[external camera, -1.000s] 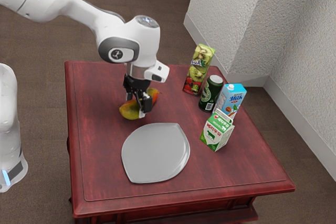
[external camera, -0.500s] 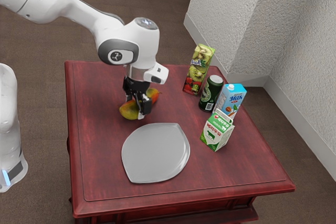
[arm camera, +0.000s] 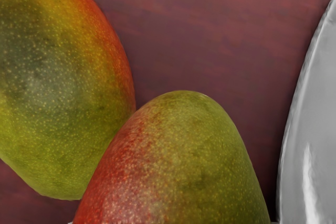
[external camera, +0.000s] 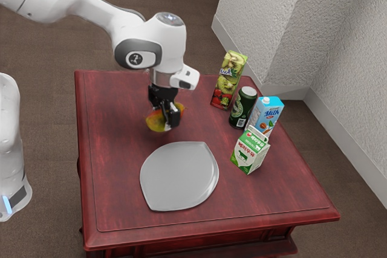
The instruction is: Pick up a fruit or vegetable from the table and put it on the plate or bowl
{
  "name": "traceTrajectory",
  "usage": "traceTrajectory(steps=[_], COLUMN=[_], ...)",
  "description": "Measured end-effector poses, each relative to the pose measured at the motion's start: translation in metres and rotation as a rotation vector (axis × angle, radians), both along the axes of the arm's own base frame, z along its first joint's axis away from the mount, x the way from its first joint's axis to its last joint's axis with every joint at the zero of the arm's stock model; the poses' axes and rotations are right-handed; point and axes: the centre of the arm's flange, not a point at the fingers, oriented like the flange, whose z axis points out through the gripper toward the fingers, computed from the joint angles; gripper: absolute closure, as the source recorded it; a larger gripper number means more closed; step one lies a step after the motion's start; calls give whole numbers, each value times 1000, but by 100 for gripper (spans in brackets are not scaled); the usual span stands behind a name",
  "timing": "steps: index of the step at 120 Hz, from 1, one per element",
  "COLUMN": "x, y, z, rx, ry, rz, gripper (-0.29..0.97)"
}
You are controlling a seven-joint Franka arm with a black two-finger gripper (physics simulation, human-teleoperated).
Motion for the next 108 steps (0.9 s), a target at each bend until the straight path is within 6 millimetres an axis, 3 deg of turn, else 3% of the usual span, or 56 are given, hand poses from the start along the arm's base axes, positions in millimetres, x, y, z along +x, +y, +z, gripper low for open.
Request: traceTrajectory(steps=[11, 21, 30, 48, 66, 78, 92, 96, 103, 108], x=[14, 42, 54, 48, 39, 36, 37, 41, 76, 91], y=[-10, -47, -78, -119, -133, -138, -136, -126, -73, -40], z=[28, 46, 42, 29, 19, 20, 25, 38, 122, 168], rx=[2, 9, -1, -16, -26, -33, -37, -33, 22, 88], ry=[-57, -88, -77, -48, -24, -24, -32, -58, -187, -238], rz=[-22, -91, -140, -213, -239, -249, -247, -229, -167, -147], gripper=[31, 31, 31, 32, 31, 16, 7, 6, 4, 3])
